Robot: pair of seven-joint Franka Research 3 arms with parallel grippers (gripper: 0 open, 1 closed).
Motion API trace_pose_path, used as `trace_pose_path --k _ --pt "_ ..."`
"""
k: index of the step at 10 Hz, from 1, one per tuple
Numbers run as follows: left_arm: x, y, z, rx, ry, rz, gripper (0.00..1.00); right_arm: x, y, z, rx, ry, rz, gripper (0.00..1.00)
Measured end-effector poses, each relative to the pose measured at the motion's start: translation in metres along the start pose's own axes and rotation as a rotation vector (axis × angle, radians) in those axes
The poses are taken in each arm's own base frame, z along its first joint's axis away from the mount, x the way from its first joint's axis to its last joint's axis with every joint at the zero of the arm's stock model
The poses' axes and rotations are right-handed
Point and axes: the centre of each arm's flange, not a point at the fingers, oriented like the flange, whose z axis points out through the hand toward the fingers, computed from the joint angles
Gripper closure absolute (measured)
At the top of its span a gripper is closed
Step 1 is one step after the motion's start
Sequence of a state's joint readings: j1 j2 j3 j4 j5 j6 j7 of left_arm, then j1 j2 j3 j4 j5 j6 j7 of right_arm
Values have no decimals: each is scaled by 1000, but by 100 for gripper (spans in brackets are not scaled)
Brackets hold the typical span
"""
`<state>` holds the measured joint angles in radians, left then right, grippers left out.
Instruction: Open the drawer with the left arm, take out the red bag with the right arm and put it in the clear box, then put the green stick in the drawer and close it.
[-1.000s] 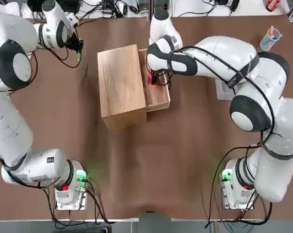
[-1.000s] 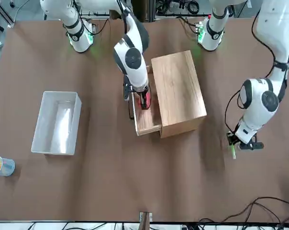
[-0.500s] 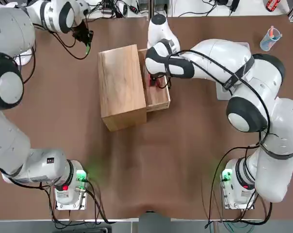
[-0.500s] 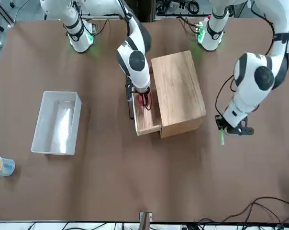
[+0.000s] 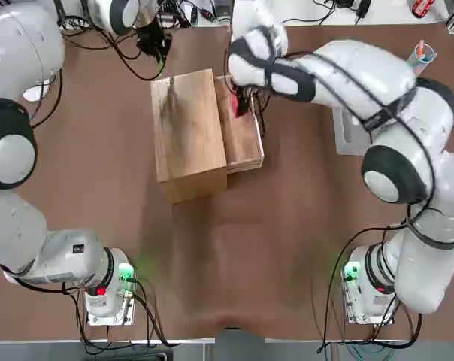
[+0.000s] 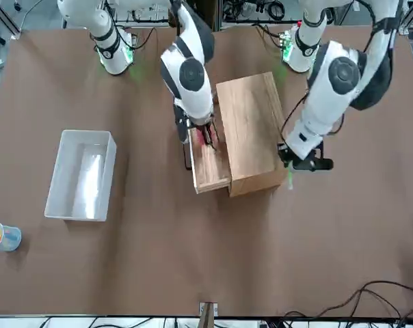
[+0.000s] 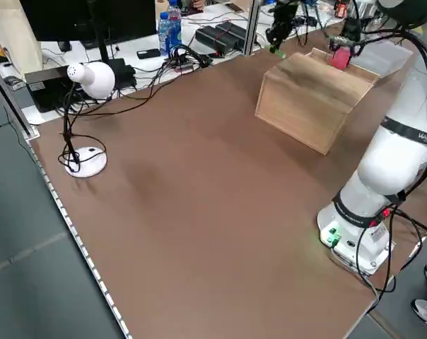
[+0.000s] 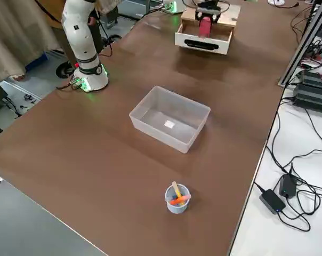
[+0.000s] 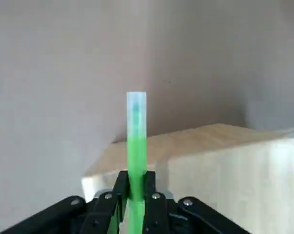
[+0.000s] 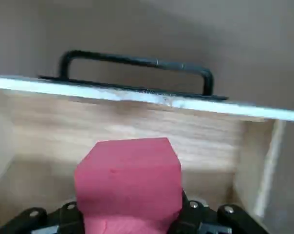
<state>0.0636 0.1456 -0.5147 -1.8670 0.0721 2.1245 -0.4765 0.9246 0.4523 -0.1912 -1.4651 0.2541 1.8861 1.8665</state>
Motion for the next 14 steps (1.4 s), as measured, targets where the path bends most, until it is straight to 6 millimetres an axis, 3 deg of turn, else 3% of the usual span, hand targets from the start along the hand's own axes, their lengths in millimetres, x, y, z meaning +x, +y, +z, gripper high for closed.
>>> trace_pose_path --k 1,2,3,4,6,9,11,13,14 --pt "-5 18 -5 -13 5 -4 82 30 4 -45 -4 -16 -112 39" --pt "-11 38 -9 -31 6 -8 82 72 5 -76 -11 -27 -218 39" --pt "-16 60 -10 -54 1 -18 82 124 1 -89 -33 -32 -315 39" --pt "-21 85 -10 -81 -7 -22 82 177 -4 -86 -59 -39 -396 39" --pt "-39 146 -1 -133 -48 -29 82 273 -2 -65 -113 -31 -538 39" --pt "-89 231 31 -163 -144 -28 82 373 18 -38 -137 -3 -713 39" --pt "-114 258 68 -113 -170 -5 82 432 52 -8 -120 22 -857 39" --pt "-118 269 107 -55 -159 13 82 483 88 32 -82 57 -995 39" --pt "-120 272 122 -38 -161 19 82 499 103 54 -59 91 -1032 39"
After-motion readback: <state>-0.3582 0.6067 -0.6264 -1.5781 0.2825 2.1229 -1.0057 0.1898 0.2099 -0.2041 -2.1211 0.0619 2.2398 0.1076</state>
